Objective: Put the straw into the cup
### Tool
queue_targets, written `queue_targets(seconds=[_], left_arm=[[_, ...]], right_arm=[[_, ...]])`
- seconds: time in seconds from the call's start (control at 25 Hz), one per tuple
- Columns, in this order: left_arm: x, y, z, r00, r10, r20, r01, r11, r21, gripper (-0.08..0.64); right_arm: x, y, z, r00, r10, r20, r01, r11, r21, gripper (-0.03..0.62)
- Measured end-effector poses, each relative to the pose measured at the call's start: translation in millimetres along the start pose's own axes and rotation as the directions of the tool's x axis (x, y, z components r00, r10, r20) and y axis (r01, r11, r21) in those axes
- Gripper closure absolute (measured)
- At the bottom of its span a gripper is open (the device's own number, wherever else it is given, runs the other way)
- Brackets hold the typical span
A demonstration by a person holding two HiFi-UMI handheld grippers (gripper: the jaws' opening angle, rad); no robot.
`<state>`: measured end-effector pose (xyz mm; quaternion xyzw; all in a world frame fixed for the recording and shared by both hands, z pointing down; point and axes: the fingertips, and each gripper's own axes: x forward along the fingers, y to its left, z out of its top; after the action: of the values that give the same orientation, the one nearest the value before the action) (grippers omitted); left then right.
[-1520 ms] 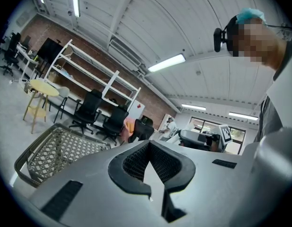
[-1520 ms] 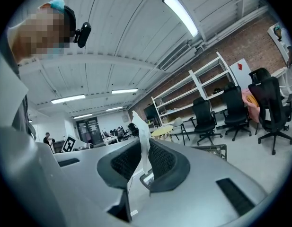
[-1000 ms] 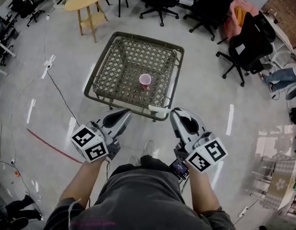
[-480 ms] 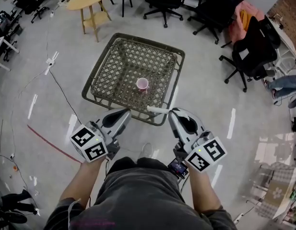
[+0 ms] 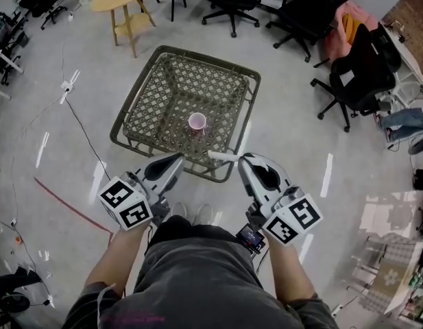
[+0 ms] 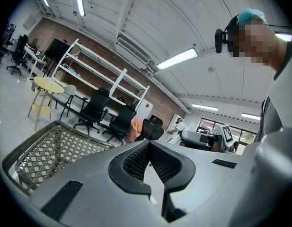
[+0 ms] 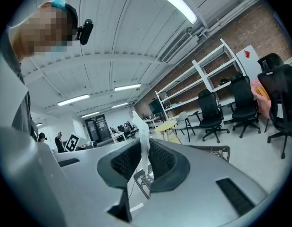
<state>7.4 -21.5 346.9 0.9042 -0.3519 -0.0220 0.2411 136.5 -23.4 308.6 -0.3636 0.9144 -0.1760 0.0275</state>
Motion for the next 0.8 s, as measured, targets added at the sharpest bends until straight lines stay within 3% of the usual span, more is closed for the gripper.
queue_targets(seconds=[0.44, 0.8], left_arm=[[8, 11, 1, 1.000, 0.004, 0.000, -0.004, 1.000, -0.018, 0.551], [30, 47, 8, 0.999, -0.020, -0.025, 0.020, 0.999, -0.034, 0.551]], right_arm=[[7, -12, 1, 1.000, -0.016, -0.020, 0.016, 1.000, 0.003, 0.543], [41, -36, -3, 0.998, -0.046, -0.046, 0.046, 0.999, 0.012, 0.543]])
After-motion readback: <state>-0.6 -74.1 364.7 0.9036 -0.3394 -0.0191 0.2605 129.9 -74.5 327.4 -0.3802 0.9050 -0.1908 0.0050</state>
